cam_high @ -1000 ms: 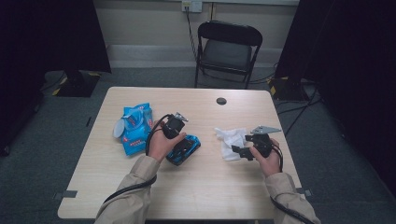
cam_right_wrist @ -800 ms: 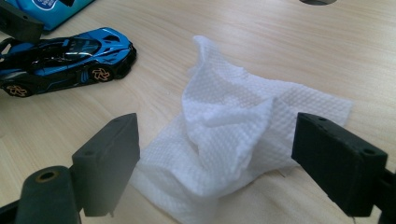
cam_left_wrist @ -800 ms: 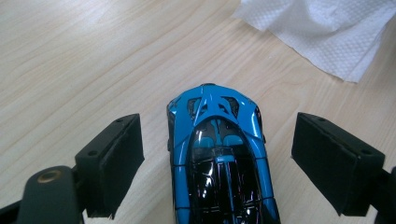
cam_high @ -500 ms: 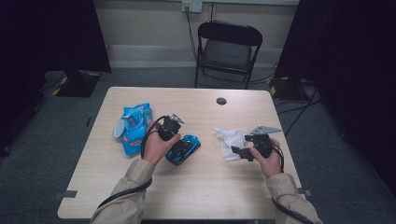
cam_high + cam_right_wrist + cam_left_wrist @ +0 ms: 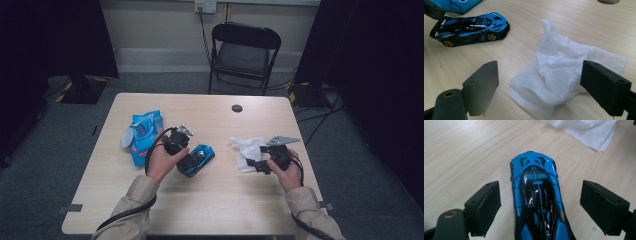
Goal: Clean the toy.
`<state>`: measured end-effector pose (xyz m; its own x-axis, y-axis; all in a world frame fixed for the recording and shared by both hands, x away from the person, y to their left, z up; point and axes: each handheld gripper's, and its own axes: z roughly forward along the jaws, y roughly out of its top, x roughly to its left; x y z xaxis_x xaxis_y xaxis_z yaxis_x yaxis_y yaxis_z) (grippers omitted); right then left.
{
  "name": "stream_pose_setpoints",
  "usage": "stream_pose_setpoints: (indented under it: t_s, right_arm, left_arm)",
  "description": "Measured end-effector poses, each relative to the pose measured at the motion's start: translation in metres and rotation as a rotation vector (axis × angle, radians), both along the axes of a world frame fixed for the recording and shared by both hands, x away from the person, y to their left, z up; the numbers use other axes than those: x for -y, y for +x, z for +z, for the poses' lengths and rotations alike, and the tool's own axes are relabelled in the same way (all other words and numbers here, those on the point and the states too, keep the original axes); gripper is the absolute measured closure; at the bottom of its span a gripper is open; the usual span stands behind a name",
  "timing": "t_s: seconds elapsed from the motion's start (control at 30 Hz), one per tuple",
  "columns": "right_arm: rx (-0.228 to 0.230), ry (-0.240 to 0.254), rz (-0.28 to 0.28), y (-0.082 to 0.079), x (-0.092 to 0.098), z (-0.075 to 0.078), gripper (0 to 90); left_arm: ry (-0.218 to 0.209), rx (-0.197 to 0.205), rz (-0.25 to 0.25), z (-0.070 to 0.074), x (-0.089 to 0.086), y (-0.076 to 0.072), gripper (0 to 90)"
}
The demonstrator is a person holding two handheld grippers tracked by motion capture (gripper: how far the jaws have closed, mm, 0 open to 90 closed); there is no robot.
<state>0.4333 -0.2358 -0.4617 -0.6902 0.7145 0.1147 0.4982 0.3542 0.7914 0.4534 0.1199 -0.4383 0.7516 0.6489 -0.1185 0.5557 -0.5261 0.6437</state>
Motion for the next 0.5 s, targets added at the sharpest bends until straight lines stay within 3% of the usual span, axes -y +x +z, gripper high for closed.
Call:
stream_pose_setpoints:
  t_s: [0.5]
  right_arm:
    - [-0.008,-0.013,0.049,-0.01,-0.001,0.0,14.4]
  left_arm:
    - [-0.02,0.015,-0.014,-0.002,-0.012,-0.016,16.4]
